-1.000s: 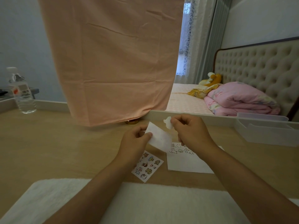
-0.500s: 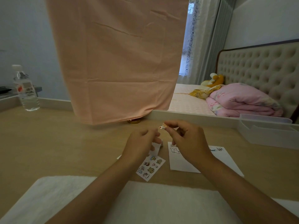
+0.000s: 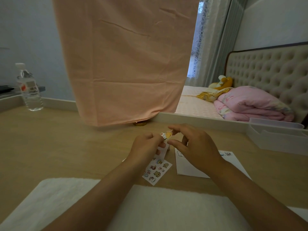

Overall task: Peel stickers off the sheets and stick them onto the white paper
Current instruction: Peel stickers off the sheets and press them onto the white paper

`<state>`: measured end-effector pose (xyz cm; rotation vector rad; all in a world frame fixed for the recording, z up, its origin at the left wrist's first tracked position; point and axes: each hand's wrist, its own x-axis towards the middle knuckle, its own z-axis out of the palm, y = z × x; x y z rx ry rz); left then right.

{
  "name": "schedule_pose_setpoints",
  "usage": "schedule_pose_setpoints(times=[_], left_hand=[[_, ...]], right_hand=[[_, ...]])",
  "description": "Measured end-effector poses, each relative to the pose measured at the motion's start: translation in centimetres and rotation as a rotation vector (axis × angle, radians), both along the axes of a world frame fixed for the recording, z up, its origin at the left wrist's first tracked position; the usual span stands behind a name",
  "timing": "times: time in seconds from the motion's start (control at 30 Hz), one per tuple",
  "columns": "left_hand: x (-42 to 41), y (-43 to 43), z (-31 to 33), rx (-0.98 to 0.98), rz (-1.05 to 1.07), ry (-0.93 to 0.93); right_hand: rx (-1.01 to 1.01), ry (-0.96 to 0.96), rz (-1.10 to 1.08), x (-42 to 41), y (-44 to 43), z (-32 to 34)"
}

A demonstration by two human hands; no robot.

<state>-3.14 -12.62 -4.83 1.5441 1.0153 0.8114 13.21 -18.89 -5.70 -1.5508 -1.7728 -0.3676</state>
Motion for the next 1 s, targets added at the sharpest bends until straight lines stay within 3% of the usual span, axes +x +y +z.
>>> schedule_pose_setpoints(times=[0.2,0.67,0.77,0.9,1.0], left_hand=[[0.1,0.8,-1.2,0.421,-0.030,0.169],[2.7,-0.3,-0.7,0.777,-0.010,0.440],[4.7,-0.7,0.2,0.621,-0.047,0.367],[7.8,-1.3,1.8,0.116,-0.130,0.167],[9.6,-1.5,2.5,-0.138,-0.164,0.132]], right_hand=[[-0.089,0.222,0.021,0.4,0.1,0.6],[-0.288,0.258,-0.103,2.4,-1.7,2.4],[-0.276,0.219,-0.155,3.8,-2.5,2.8],[-0.269,0.112,-0.234,5.8,-3.7,2.8],[-0.286,0.063,-0.267,7.4,-4.6,2.5]])
